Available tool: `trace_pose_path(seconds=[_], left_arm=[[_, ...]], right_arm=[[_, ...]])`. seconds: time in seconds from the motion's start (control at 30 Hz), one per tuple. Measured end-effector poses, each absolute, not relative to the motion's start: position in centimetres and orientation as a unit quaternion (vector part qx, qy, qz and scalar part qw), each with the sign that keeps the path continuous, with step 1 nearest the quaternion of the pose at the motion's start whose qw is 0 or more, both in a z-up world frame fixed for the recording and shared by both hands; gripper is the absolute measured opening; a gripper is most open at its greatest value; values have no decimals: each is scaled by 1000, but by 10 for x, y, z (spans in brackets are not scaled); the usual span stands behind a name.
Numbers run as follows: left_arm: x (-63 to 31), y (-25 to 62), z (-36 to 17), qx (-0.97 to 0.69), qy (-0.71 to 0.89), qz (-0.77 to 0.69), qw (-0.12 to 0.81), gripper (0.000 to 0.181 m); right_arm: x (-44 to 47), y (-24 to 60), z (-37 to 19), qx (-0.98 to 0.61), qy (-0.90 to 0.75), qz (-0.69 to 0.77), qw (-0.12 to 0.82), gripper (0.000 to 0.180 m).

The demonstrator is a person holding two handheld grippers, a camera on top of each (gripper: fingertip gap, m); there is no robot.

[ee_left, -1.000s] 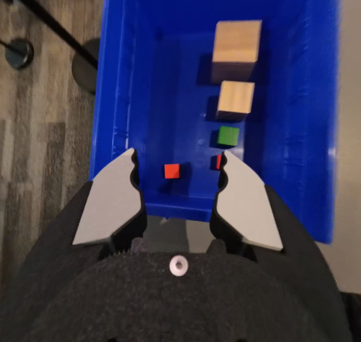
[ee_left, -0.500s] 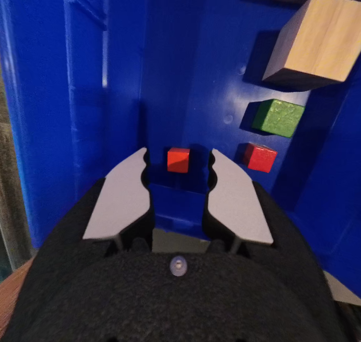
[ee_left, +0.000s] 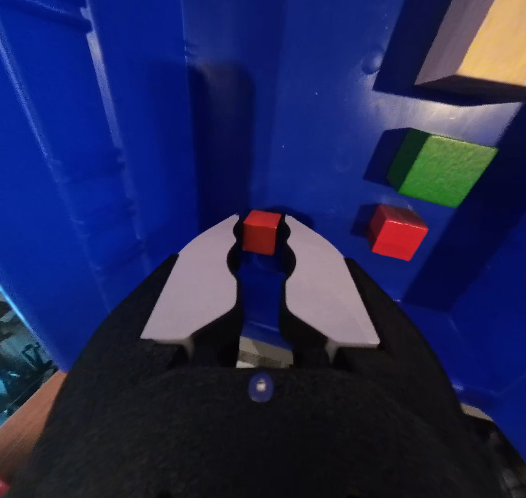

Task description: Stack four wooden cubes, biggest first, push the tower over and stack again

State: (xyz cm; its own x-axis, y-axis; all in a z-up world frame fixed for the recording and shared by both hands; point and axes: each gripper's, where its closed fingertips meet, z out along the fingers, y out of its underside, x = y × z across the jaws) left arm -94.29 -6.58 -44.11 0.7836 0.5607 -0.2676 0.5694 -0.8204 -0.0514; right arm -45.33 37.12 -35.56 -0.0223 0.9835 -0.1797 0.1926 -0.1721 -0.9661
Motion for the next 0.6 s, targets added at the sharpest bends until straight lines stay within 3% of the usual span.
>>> trace_pose_path(seconds=[0.17,0.33,0.47,0.6], left_arm=[[-948,-60,-421,948,276,-161,0,23],[-933,-6,-346,950,206,-188,-142,22],[-827,101,-288,939,22,-102,-328,22],[-672,189,-318,909,-199,32,-364,22]], right_arm=[[-452,372,-355,-578,-507,503,395,91],[-453,371,-355,-578,-507,504,394,91],[-455,370,-357,-579,-510,501,392,91],[-455,370,-356,-577,-512,500,394,91]])
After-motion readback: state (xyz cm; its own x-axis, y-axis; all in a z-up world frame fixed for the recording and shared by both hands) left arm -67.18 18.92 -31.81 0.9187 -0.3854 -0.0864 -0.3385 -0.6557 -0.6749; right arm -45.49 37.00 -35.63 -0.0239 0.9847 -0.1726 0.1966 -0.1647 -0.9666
